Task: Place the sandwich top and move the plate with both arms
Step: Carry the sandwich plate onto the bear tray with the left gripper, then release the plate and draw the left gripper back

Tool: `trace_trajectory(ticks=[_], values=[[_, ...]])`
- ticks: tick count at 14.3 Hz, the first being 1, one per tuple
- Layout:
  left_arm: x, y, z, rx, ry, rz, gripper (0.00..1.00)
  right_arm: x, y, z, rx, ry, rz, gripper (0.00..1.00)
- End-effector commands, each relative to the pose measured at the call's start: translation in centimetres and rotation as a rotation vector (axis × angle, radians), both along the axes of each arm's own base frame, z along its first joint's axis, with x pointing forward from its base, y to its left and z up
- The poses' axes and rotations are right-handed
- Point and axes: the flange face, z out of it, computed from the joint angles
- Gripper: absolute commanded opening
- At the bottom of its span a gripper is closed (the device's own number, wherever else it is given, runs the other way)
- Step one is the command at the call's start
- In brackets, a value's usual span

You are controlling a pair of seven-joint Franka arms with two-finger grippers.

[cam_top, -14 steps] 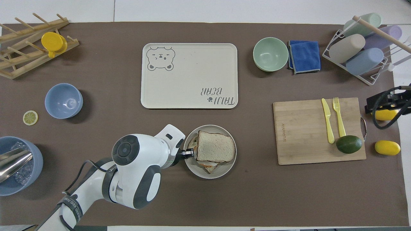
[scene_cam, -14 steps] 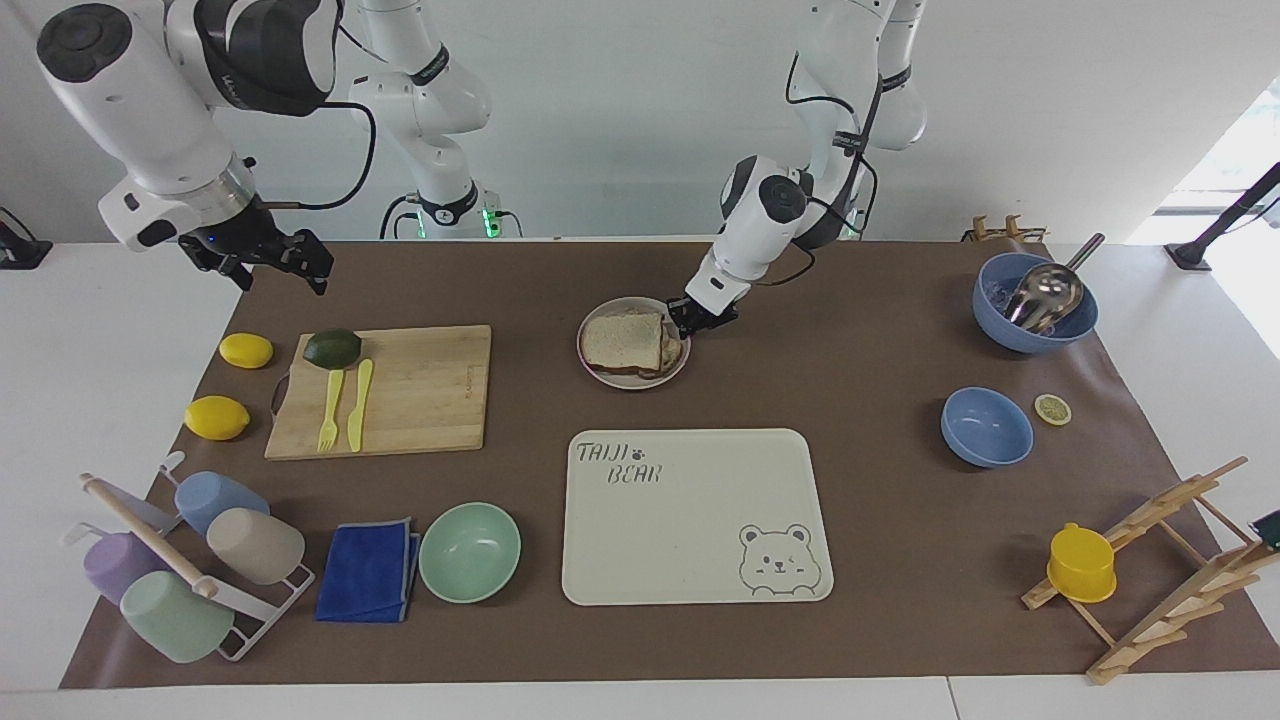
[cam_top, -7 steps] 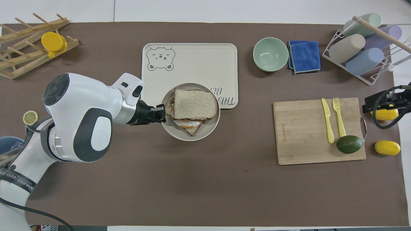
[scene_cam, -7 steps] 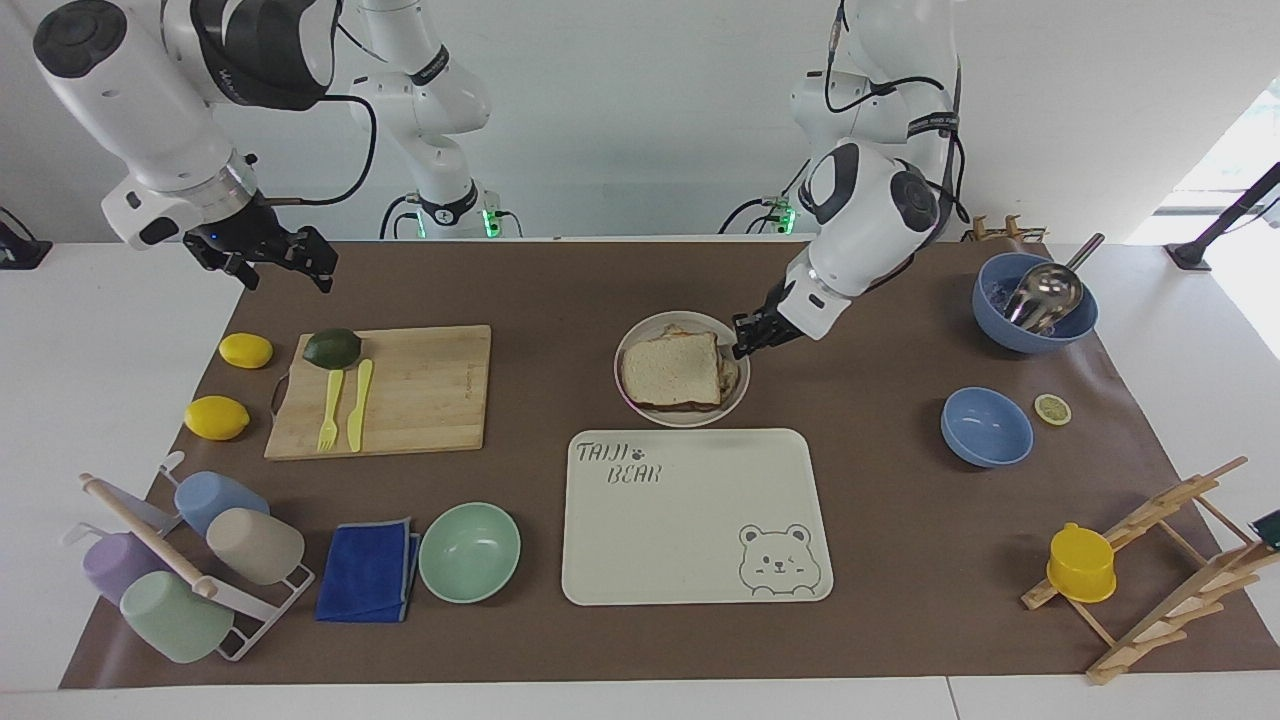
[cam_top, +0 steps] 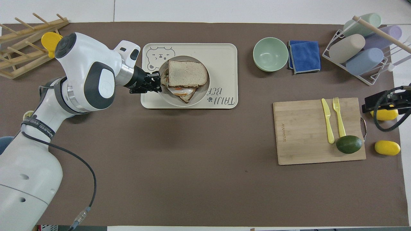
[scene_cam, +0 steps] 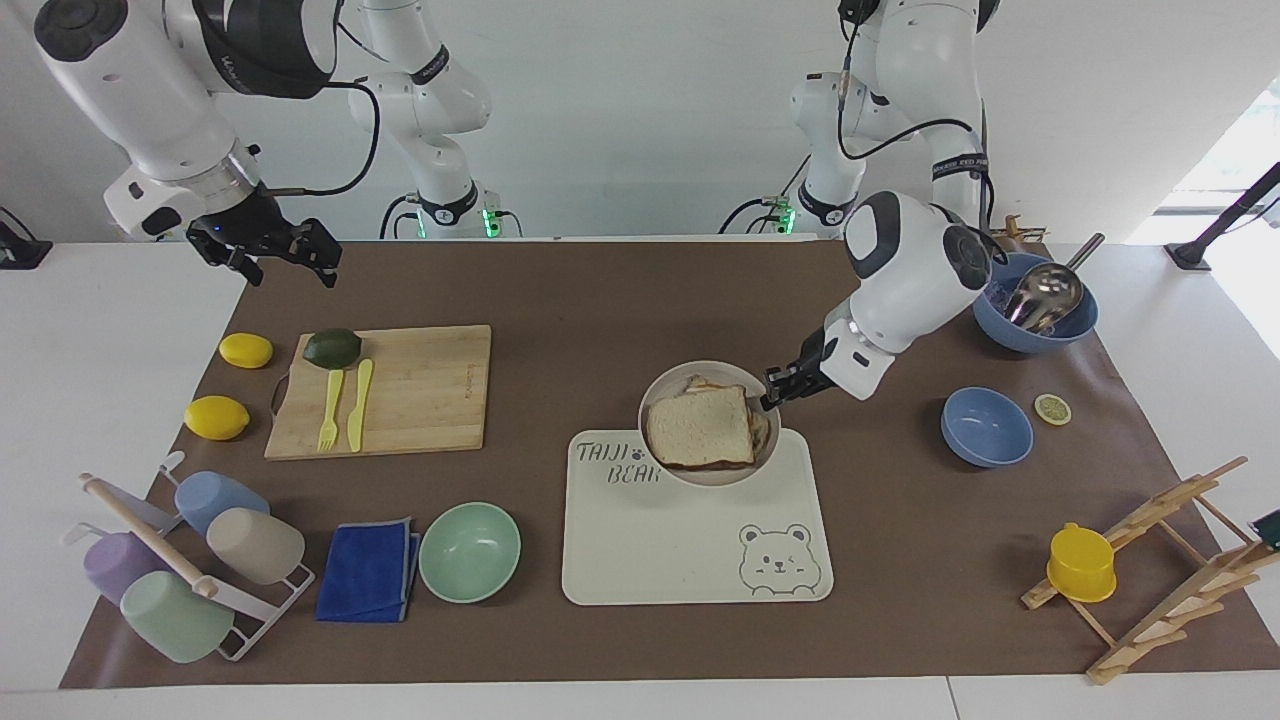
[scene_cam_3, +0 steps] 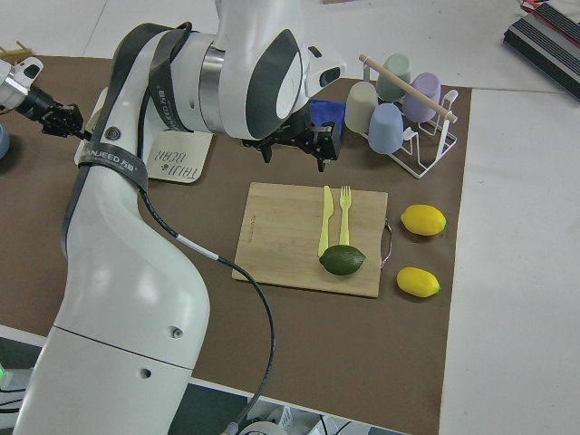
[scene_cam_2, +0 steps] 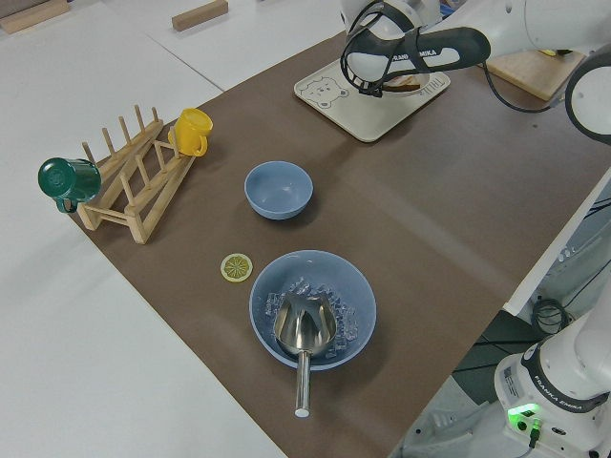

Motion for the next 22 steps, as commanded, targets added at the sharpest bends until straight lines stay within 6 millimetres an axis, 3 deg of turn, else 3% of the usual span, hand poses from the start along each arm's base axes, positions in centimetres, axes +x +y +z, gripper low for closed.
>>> trace_trajectory(ticks=[1, 7, 10, 11, 12, 13, 16, 22], values=[[1.6, -0.5, -0.2, -0.006, -0.070, 0.016, 0.00, -0.2, 0.4, 0.5, 0.025, -0.015, 0.018, 1.00], [0.8, 0.1, -3.1, 0.029, -0.114, 0.036, 0.00, -0.2, 0.5, 0.6, 0.021, -0.016, 0.015, 1.00], [0.7, 0.5, -3.2, 0.032, -0.105, 0.038, 0.00, -0.2, 0.5, 0.7, 0.023, -0.017, 0.015, 1.00], [0.7, 0.7, -3.1, 0.031, -0.095, 0.037, 0.05, -0.2, 0.5, 0.7, 0.023, -0.017, 0.016, 1.00], [0.8, 0.9, -2.8, 0.028, -0.074, 0.029, 0.99, -0.2, 0.5, 0.7, 0.023, -0.017, 0.015, 1.00], [1.0, 1.3, -2.1, 0.025, -0.052, 0.020, 1.00, -0.2, 0.5, 0.7, 0.023, -0.017, 0.016, 1.00], [1.8, 6.6, 1.7, 0.055, -0.019, 0.045, 1.00, -0.2, 0.5, 0.7, 0.023, -0.017, 0.021, 1.00], [-1.9, 15.5, 13.1, 0.244, -0.002, -0.048, 1.00, -0.2, 0.5, 0.7, 0.024, -0.017, 0.024, 1.00]])
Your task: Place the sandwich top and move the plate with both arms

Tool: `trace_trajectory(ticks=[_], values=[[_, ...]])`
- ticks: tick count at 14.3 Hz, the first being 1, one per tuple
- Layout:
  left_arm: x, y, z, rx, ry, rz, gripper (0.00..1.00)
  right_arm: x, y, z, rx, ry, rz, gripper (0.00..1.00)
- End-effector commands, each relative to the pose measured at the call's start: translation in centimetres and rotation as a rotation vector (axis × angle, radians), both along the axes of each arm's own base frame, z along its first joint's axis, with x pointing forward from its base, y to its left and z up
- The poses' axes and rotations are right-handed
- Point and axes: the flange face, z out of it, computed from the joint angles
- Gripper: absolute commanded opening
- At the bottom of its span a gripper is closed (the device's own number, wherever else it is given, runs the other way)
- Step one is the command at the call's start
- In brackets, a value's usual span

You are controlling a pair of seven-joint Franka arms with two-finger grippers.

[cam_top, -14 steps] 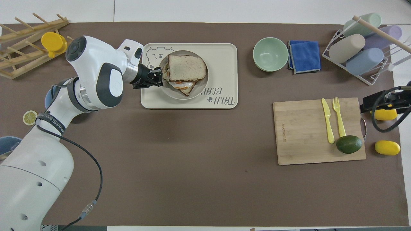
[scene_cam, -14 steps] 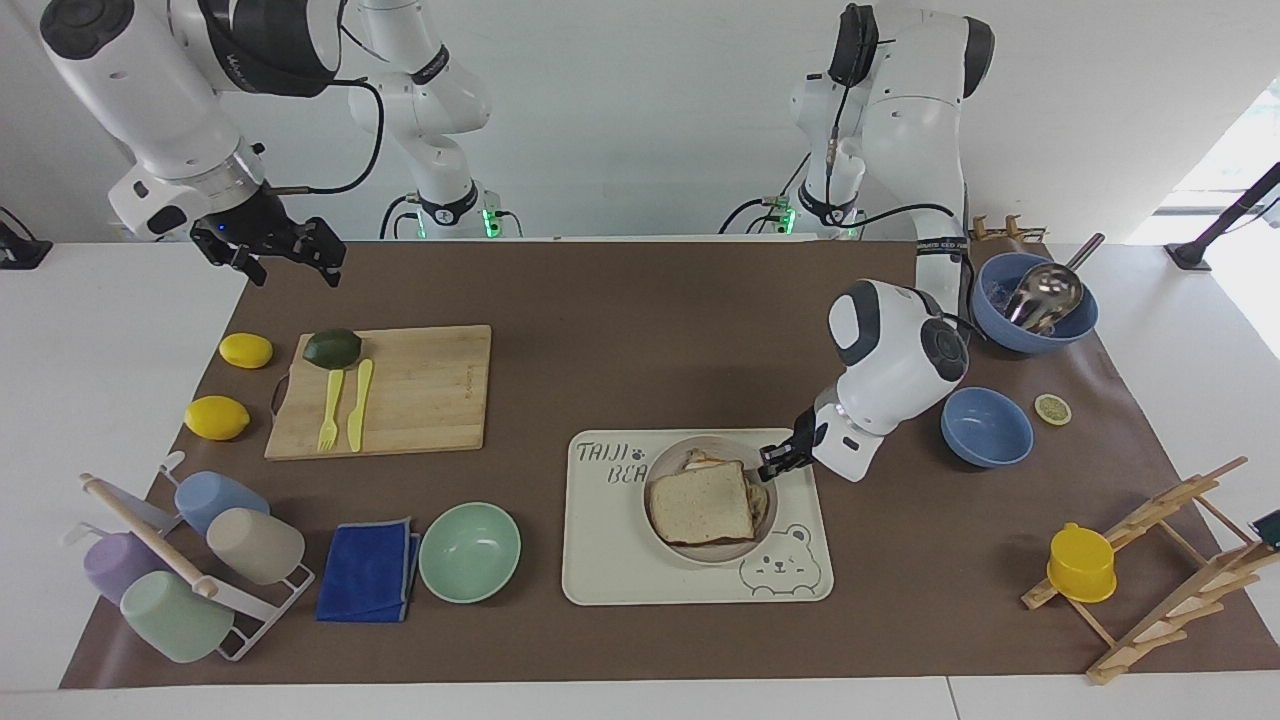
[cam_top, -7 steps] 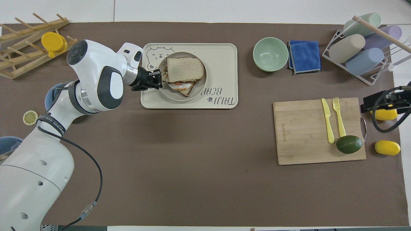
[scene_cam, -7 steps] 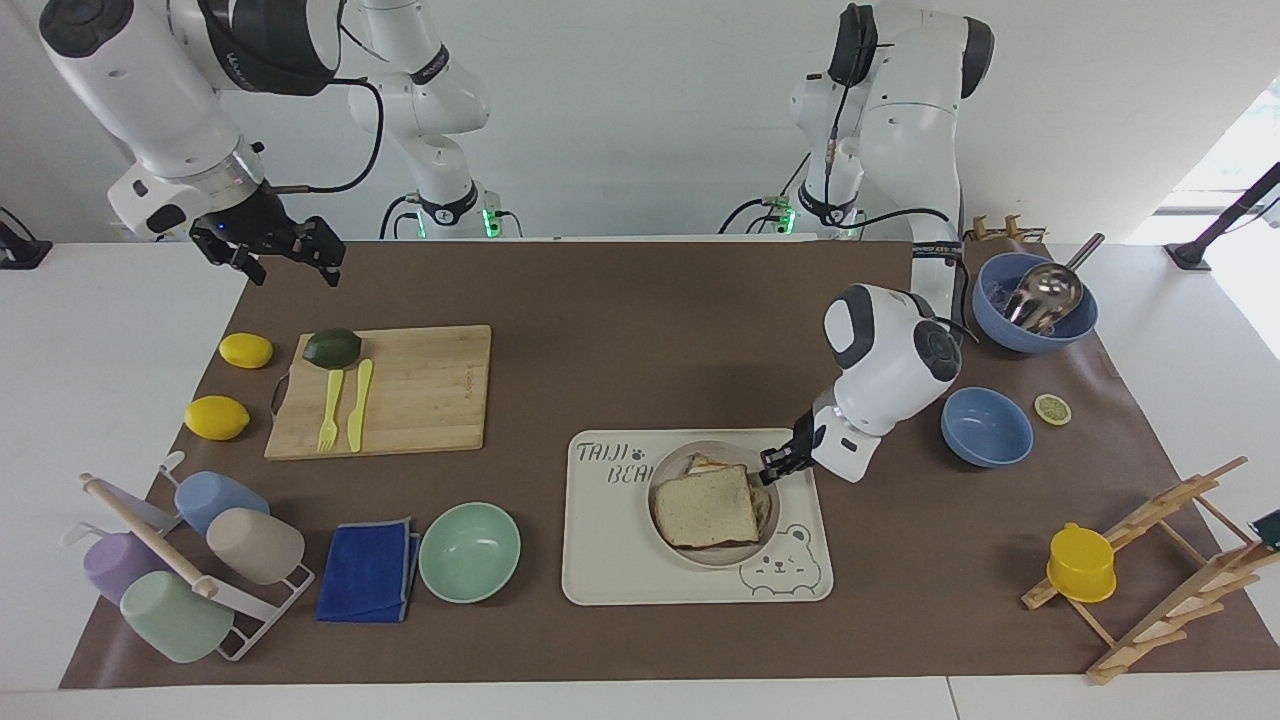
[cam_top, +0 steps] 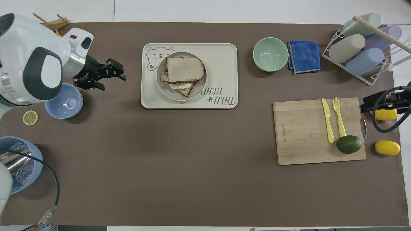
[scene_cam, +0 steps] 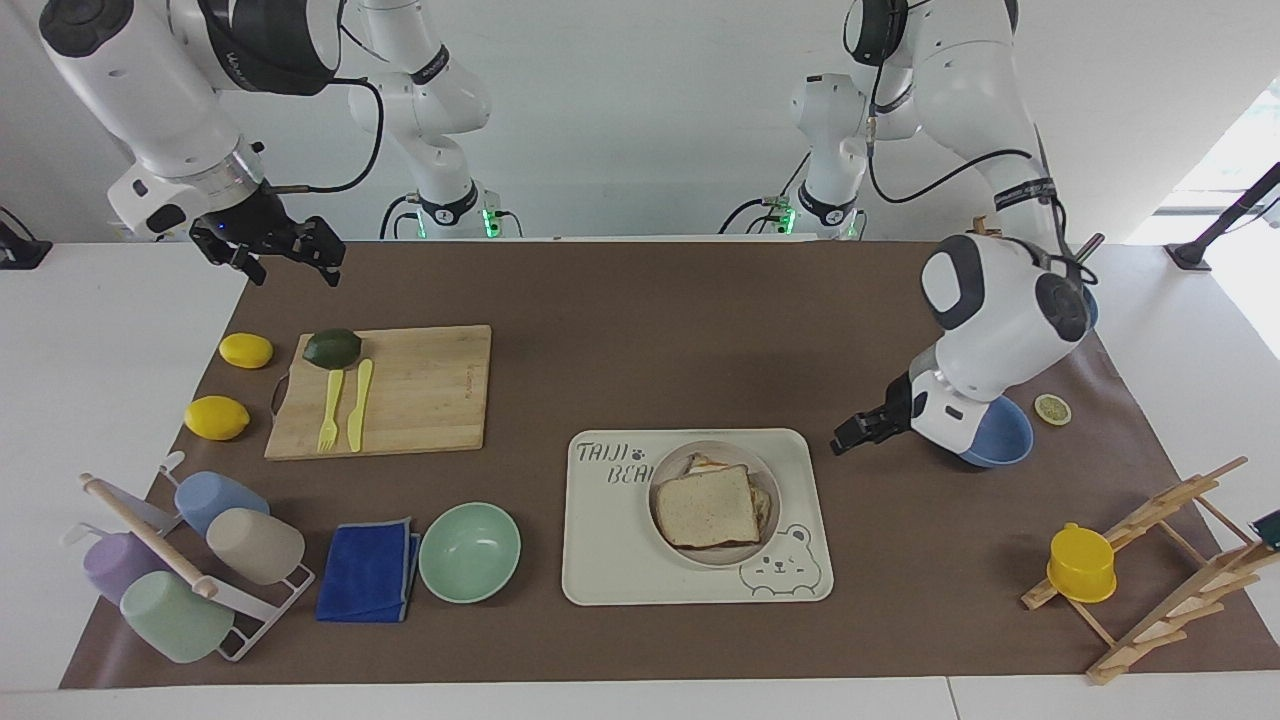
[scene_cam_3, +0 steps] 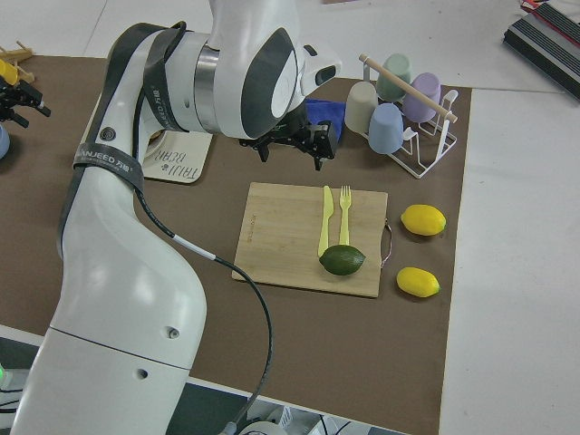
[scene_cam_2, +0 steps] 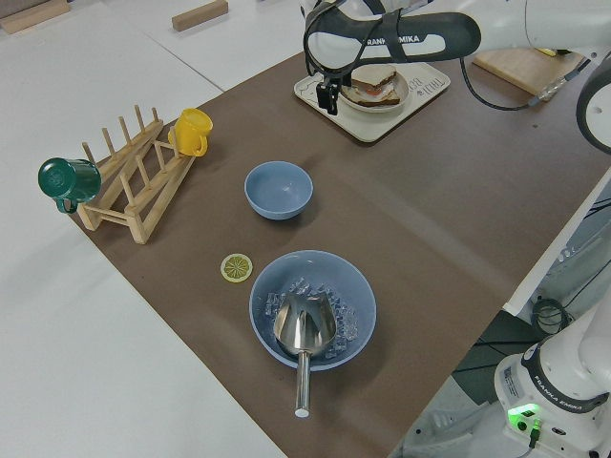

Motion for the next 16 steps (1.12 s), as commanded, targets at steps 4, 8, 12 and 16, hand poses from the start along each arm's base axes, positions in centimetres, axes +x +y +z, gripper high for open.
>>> trace_trajectory(ticks=[4, 8, 12, 16], values=[[-6.3, 4.7, 9.2, 0.138, 0.019, -0.182, 1.00, -0.2, 0.1, 0.5, 0.022, -0.015, 0.016, 1.00], [-11.1, 7.5, 14.3, 0.158, 0.043, -0.283, 1.00, -0.2, 0.1, 0.5, 0.027, -0.015, 0.018, 1.00], [-12.8, 7.8, 16.8, 0.155, 0.040, -0.322, 1.00, -0.2, 0.2, 0.5, 0.029, -0.015, 0.017, 1.00], [-11.0, 7.5, 16.9, 0.170, 0.018, -0.315, 1.00, -0.2, 0.1, 0.5, 0.029, -0.015, 0.016, 1.00]])
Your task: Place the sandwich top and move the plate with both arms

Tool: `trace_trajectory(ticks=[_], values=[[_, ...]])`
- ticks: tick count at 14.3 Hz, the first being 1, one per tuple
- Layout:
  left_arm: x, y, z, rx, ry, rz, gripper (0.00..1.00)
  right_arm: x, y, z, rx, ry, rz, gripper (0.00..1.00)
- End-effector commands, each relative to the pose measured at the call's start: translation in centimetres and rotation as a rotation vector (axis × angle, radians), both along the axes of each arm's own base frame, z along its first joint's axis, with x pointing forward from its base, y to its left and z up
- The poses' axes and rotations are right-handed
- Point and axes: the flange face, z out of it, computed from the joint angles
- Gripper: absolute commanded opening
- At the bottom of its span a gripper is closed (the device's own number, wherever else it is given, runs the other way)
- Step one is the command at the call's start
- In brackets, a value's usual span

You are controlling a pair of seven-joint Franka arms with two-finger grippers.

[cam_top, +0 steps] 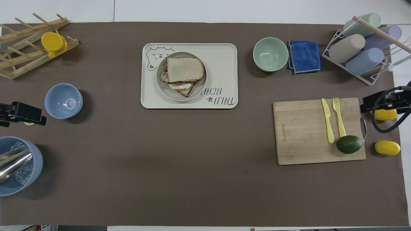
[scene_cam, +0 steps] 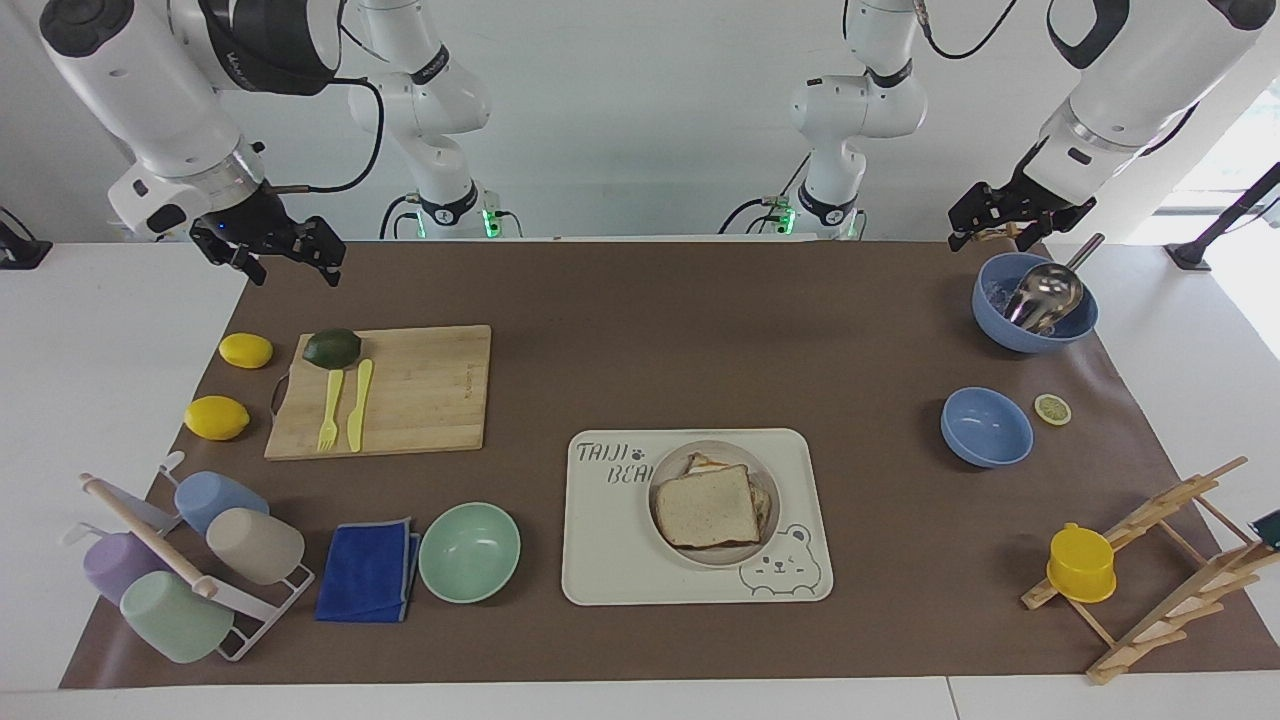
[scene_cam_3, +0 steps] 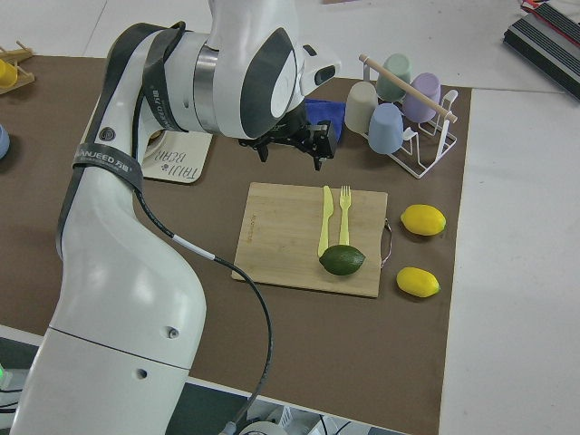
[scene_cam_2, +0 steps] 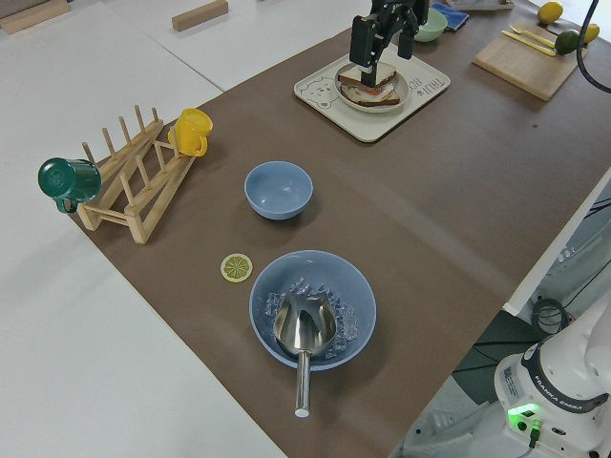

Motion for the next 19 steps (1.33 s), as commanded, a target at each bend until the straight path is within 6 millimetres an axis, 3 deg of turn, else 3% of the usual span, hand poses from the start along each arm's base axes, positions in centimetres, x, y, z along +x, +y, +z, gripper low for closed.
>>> trace_trajectory(ticks=[1, 3, 19], values=[[1.6, -0.1, -0.9, 0.026, -0.006, -0.016, 1.00, -0.2, 0.0, 0.5, 0.029, -0.015, 0.015, 1.00], [2.3, -0.2, -2.2, 0.030, 0.008, -0.016, 1.00, -0.2, 0.1, 0.5, 0.029, -0.015, 0.016, 1.00], [2.2, 0.4, -1.7, 0.028, -0.006, 0.009, 1.00, -0.2, 0.1, 0.5, 0.028, -0.015, 0.015, 1.00]])
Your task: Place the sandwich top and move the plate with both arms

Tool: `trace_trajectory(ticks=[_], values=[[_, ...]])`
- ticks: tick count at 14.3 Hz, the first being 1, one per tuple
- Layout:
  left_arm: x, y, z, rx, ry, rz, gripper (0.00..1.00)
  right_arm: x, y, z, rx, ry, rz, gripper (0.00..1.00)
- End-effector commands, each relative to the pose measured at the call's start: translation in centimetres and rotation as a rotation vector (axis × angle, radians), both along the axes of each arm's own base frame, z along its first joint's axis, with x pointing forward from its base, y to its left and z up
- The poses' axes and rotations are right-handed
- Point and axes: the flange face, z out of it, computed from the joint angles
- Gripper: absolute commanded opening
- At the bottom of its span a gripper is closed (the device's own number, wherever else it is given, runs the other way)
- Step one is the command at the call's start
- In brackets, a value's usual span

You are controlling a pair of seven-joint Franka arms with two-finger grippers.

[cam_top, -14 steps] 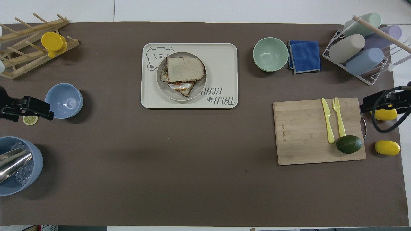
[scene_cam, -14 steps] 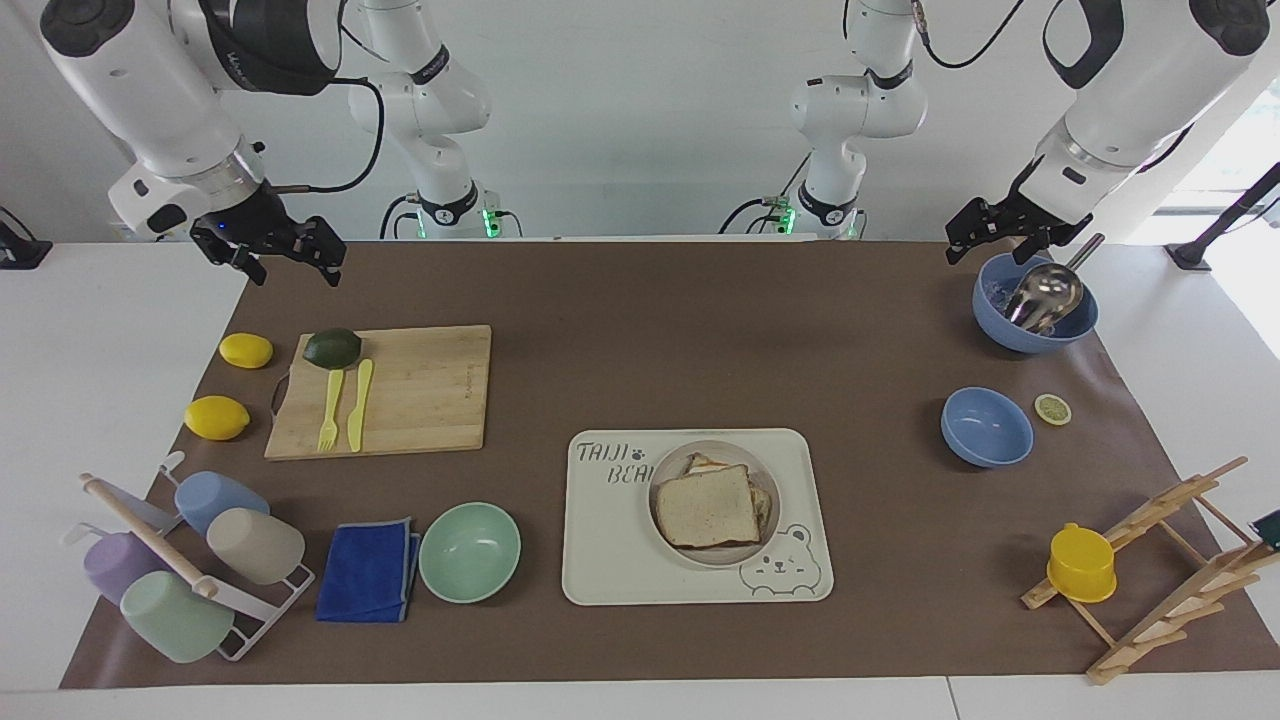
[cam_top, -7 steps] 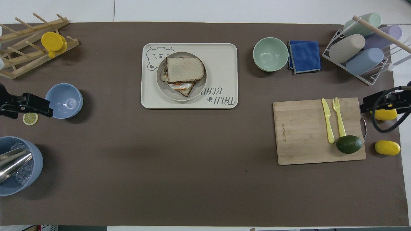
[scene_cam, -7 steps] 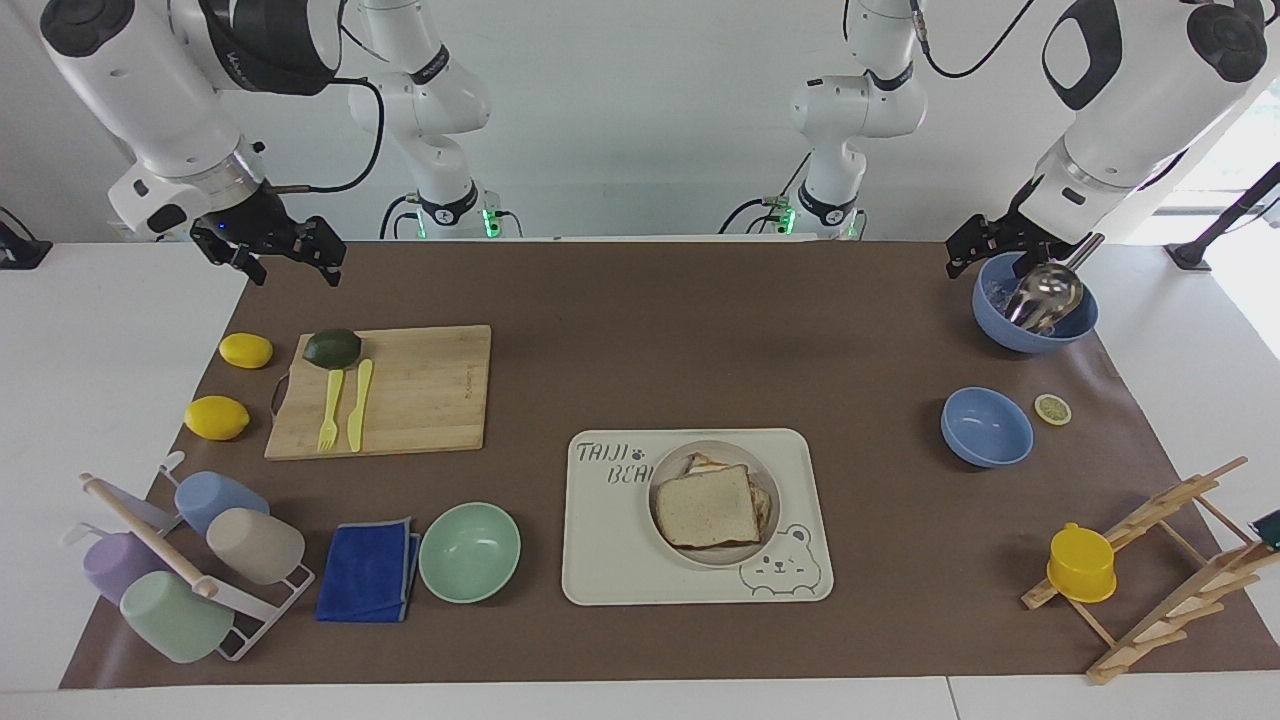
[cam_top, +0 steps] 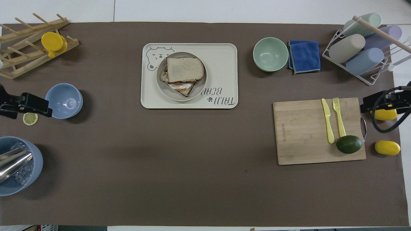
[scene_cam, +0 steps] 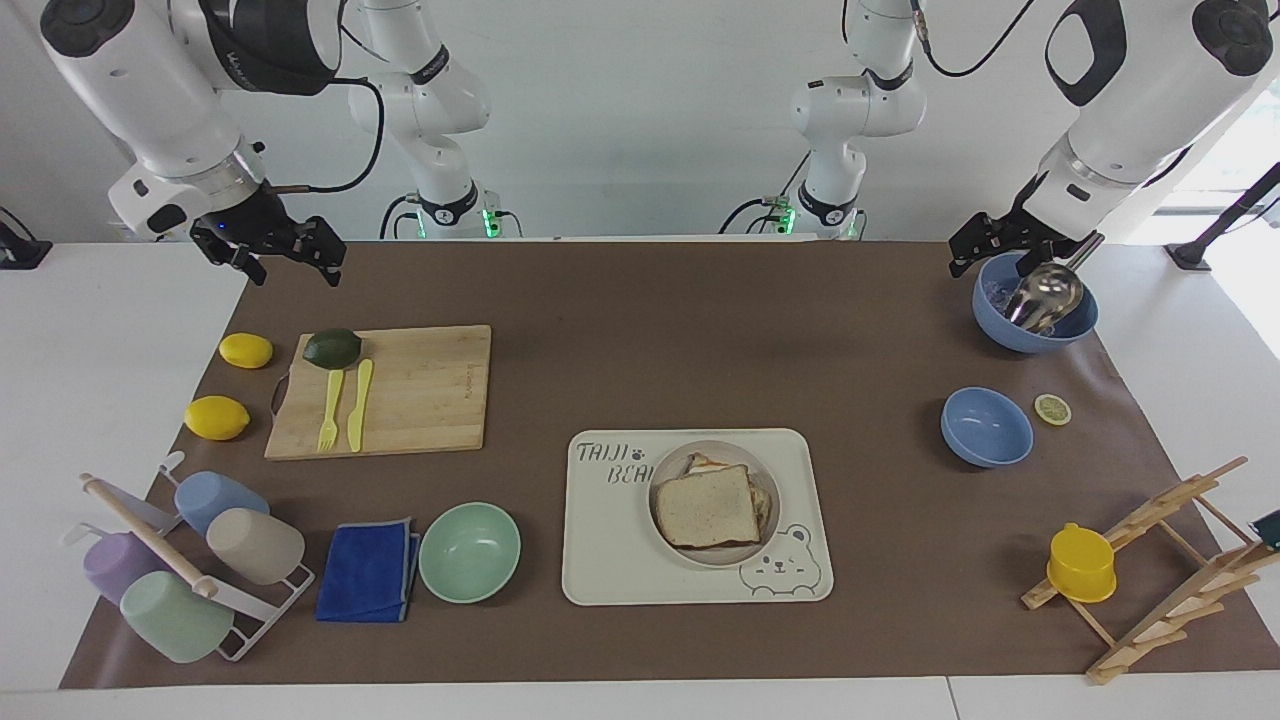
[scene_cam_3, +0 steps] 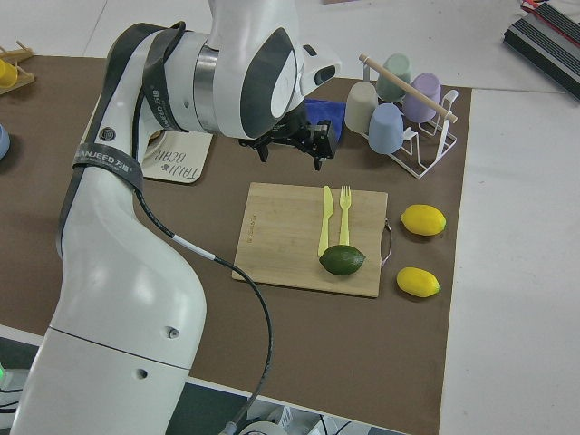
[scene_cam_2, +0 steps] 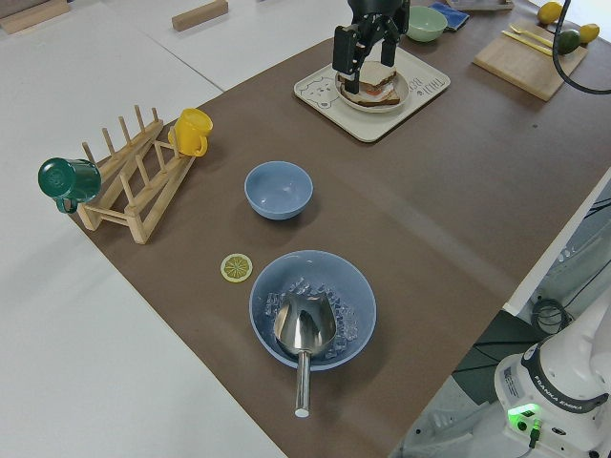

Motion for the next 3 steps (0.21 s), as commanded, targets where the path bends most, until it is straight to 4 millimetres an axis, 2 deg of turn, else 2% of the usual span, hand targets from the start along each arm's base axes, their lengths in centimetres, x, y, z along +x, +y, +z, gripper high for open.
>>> trace_trajectory(ticks=[1, 3], values=[[0.14, 0.23, 0.30, 0.020, -0.011, 0.001, 1.00, -0.19, 0.08, 0.48, 0.027, -0.015, 0.015, 1.00], [0.11, -0.02, 0.16, 0.020, -0.008, -0.003, 1.00, -0.20, 0.06, 0.48, 0.025, -0.014, 0.015, 1.00]])
